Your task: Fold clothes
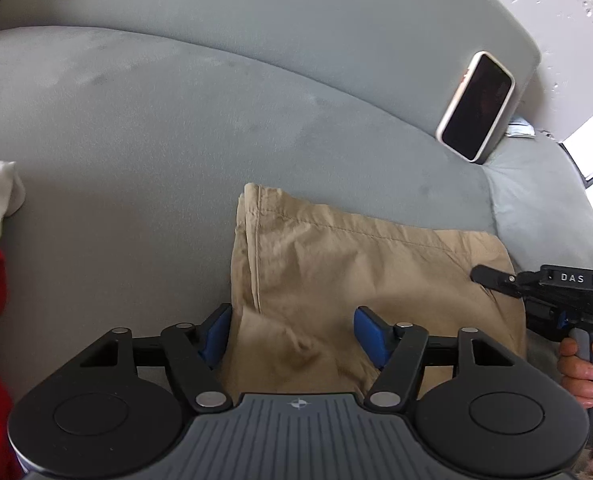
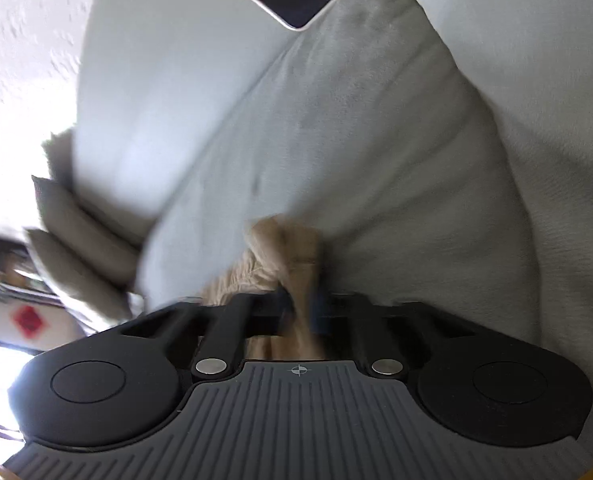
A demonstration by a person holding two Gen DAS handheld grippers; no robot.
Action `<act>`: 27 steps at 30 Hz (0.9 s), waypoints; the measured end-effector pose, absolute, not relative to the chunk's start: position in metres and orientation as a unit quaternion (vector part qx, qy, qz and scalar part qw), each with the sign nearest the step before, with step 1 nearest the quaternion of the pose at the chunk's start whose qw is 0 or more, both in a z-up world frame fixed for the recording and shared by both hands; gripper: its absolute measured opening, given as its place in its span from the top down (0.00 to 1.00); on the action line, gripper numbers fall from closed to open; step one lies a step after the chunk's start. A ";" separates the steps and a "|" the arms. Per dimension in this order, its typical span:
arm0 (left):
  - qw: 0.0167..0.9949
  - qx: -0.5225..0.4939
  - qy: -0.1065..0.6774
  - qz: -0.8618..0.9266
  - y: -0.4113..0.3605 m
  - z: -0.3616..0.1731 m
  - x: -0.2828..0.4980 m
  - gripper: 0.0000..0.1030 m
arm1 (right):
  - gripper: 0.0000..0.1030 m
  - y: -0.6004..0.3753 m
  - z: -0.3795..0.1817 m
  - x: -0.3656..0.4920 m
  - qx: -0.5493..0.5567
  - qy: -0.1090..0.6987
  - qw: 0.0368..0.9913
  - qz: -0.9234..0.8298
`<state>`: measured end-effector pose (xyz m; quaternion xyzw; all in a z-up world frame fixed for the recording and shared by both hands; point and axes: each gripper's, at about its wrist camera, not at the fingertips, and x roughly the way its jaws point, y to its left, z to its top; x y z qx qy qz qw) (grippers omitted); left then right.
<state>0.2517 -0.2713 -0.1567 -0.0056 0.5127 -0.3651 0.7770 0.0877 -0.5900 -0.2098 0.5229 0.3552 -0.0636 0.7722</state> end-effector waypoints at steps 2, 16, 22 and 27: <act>0.784 -0.005 0.499 -0.370 -0.262 -0.141 0.243 0.42 | 0.96 -0.582 -0.200 0.084 0.506 0.346 0.787 -0.067; 0.780 0.108 0.408 -0.463 -0.212 -0.049 0.060 0.43 | 0.97 -0.502 -0.084 0.026 0.339 0.304 0.890 -0.010; 0.762 0.081 0.420 -0.486 -0.167 -0.058 -0.002 0.43 | 0.97 -0.447 -0.047 -0.038 0.271 0.281 0.917 0.080; 0.758 0.033 0.414 -0.502 -0.120 -0.056 -0.035 0.43 | 0.97 -0.403 -0.049 -0.106 0.207 0.294 0.924 0.130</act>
